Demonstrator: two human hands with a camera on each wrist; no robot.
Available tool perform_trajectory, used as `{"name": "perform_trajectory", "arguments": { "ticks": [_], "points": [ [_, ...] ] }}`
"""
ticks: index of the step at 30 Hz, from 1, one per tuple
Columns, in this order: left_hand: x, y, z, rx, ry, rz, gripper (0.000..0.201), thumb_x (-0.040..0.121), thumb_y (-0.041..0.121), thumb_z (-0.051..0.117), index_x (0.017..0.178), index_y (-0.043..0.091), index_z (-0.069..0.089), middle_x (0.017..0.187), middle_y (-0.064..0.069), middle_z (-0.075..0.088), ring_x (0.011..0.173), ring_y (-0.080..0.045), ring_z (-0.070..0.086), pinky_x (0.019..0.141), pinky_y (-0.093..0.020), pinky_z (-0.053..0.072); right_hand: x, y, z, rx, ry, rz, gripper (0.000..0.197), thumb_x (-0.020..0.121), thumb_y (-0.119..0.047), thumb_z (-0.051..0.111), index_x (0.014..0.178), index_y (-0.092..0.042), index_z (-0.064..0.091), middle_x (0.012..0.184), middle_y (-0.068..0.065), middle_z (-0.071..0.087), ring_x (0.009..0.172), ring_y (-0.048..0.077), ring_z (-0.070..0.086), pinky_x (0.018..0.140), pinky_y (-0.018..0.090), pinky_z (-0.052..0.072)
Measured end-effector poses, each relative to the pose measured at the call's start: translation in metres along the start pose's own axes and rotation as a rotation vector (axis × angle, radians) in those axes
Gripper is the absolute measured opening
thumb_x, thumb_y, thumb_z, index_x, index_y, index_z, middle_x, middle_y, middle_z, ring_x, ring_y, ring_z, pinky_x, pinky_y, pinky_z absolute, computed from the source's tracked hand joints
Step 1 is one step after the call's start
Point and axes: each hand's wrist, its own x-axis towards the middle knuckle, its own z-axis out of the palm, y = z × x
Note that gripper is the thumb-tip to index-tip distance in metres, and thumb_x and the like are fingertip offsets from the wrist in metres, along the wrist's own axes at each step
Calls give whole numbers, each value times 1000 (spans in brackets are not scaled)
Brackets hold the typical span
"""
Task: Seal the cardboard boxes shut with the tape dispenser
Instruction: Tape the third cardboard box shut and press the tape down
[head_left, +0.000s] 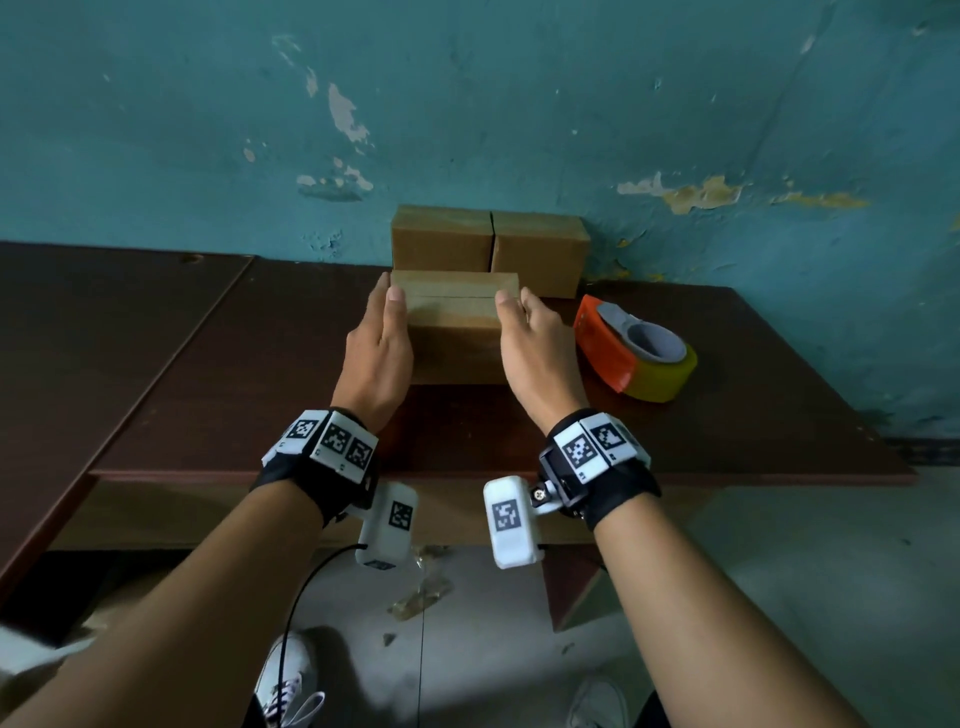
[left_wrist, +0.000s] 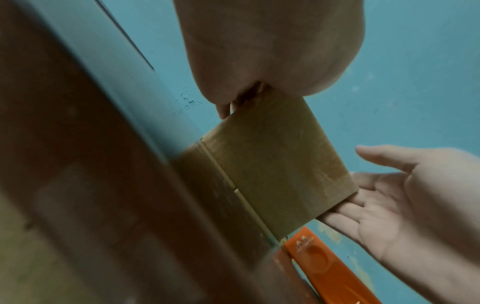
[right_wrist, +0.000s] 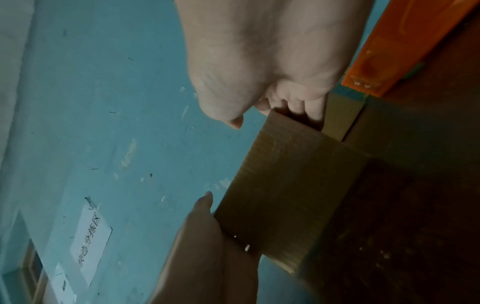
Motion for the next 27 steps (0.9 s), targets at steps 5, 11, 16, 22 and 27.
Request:
{"name": "perform_trajectory", "arguments": {
  "ticks": [5, 11, 16, 22, 27],
  "points": [
    [3, 6, -11, -155, 46, -35, 56, 111, 54, 41, 156, 22, 35, 150, 5, 51, 134, -10, 52, 108, -29, 41, -5, -5, 12, 146, 70, -19, 53, 109, -43, 54, 150, -10, 45, 92, -11, 61, 71, -5, 57, 63, 5, 44],
    [-7, -2, -12, -126, 114, 25, 63, 101, 52, 65, 145, 19, 35, 143, 1, 60, 123, -5, 64, 104, -30, 55, -13, -12, 30, 154, 111, -24, 50, 104, -45, 63, 135, -11, 45, 94, -3, 65, 76, 6, 64, 59, 17, 47],
    [-13, -2, -12, -79, 167, 30, 69, 98, 45, 73, 148, 18, 35, 144, 1, 58, 123, -11, 61, 101, -24, 54, -17, -8, 36, 157, 164, -48, 63, 98, -42, 74, 142, -8, 44, 112, -3, 63, 91, 5, 65, 68, 4, 46],
    [-14, 2, -13, 3, 177, 64, 73, 97, 43, 75, 158, 18, 42, 130, 11, 64, 116, -1, 56, 81, 10, 31, -14, 3, 42, 54, 211, -94, 71, 93, -57, 74, 144, -10, 59, 128, 10, 74, 121, 24, 69, 98, 34, 58],
    [-16, 5, -13, -15, 212, 84, 69, 94, 43, 78, 153, 20, 49, 127, 14, 68, 104, 12, 59, 84, 10, 32, -17, 2, 45, 49, 259, -137, 79, 93, -61, 72, 150, -9, 56, 138, 11, 70, 132, 23, 64, 107, 33, 55]
  ]
}}
